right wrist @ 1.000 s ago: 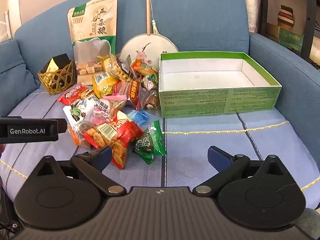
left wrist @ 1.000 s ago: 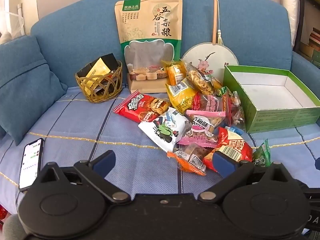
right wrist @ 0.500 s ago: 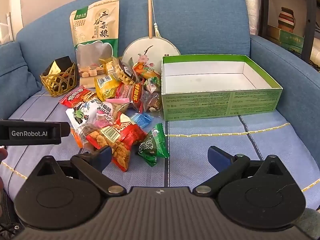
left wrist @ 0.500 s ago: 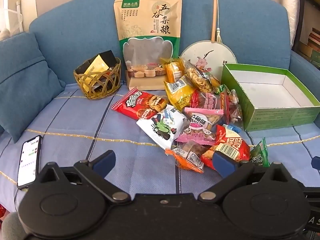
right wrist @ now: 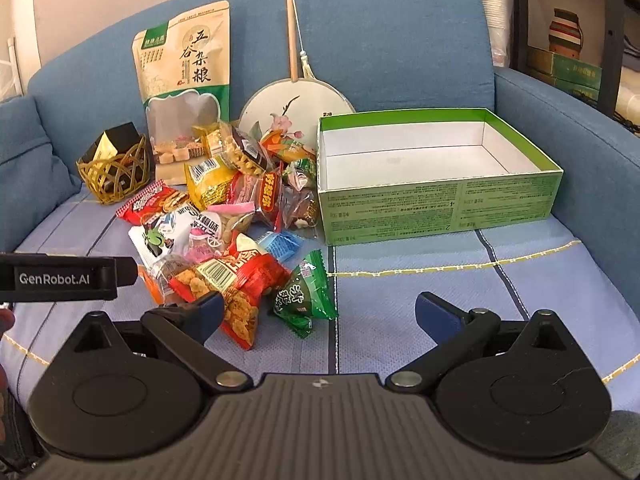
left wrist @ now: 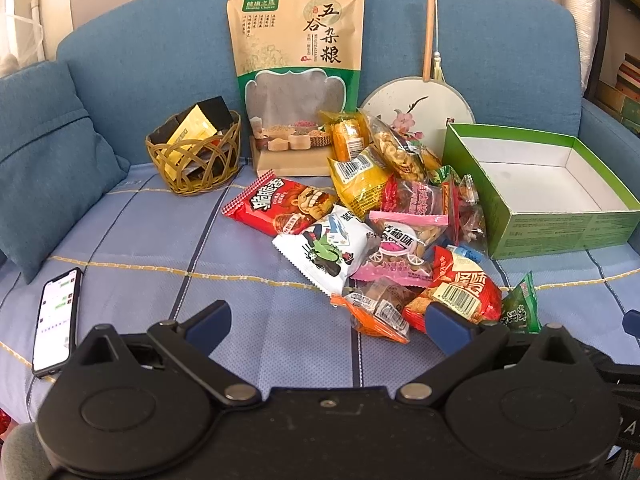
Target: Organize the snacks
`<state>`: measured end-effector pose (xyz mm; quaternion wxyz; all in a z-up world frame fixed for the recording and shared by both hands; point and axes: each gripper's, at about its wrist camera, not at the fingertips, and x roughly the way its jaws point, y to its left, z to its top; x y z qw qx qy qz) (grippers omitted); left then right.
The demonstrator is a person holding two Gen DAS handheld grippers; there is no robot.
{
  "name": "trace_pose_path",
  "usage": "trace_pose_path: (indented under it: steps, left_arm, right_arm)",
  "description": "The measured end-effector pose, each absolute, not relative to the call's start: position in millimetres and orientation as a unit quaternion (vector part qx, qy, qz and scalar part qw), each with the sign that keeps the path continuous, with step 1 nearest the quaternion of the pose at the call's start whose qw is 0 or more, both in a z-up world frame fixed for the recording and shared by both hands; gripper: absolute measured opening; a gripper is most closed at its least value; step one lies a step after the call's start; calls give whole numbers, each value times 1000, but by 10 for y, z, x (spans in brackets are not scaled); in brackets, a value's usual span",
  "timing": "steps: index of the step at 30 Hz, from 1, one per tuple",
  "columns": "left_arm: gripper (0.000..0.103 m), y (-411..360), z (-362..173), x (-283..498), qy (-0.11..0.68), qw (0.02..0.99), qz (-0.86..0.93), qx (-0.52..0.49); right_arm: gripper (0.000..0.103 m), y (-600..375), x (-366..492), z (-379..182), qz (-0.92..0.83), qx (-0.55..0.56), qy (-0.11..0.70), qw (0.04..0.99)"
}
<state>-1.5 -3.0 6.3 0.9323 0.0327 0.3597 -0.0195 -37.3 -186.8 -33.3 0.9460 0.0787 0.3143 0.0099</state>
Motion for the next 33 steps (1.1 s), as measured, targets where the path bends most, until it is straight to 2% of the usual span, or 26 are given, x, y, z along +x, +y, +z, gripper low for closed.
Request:
trace_pose_path:
  steps: [33]
  left_arm:
    - [103, -30, 44, -8, 364, 931, -16, 36]
  right_arm:
    - [103, -1864, -359, -392, 7, 67, 315, 947]
